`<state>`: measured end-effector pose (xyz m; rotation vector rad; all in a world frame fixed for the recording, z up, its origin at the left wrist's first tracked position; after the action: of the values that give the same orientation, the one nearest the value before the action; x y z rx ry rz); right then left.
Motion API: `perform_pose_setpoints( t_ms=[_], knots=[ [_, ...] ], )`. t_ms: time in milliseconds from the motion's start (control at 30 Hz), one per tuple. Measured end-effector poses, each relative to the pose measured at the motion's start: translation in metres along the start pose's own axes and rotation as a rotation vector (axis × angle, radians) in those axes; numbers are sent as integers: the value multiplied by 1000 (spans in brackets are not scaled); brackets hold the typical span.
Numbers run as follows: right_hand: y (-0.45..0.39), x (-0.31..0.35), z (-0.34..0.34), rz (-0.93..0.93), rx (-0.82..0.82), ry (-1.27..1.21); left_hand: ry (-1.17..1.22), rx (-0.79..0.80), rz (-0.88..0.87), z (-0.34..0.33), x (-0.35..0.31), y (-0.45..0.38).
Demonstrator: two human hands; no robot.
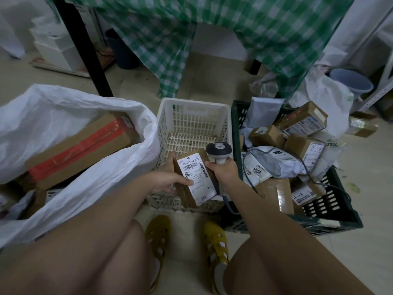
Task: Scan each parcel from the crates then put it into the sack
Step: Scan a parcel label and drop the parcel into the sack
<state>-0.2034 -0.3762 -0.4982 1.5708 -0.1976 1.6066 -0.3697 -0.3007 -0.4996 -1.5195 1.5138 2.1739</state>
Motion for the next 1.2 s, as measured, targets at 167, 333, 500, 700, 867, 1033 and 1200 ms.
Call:
perform_pose_setpoints(
  t_ms=[167,333,500,700,867,1033,1200],
  knots=[
    [1,8,6,-9,-17,-33,-44,-55,-72,2,-6,-4],
    [17,35,29,105,17,-9,-21,-144,-173,17,-16,-10],
    [56,39,38,126,191,119,-2,-171,-203,24,-21,-12],
    [77,34,47,127,192,166,-30,-221,-231,19,-21,-11],
    [90,36,52,182,183,304,-44,-236,-233,18,-24,-10],
    [93,36,55,235,167,324,-37,-228,-226,16,-23,-11],
    [92,36,57,218,156,309,-33,-218,-225,15,-24,-11]
  ],
)
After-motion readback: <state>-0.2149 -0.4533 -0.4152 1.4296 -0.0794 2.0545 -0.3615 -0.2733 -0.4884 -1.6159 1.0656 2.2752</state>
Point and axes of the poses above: each hand's wrist, its own y-axis away from the middle knuckle, its own z-axis out of the back of the hand, x = y × z, the point moved 5 cm from there along -y, towards the middle knuckle, and after that the axes turned 1 degree about z, right-handed, at the moved point
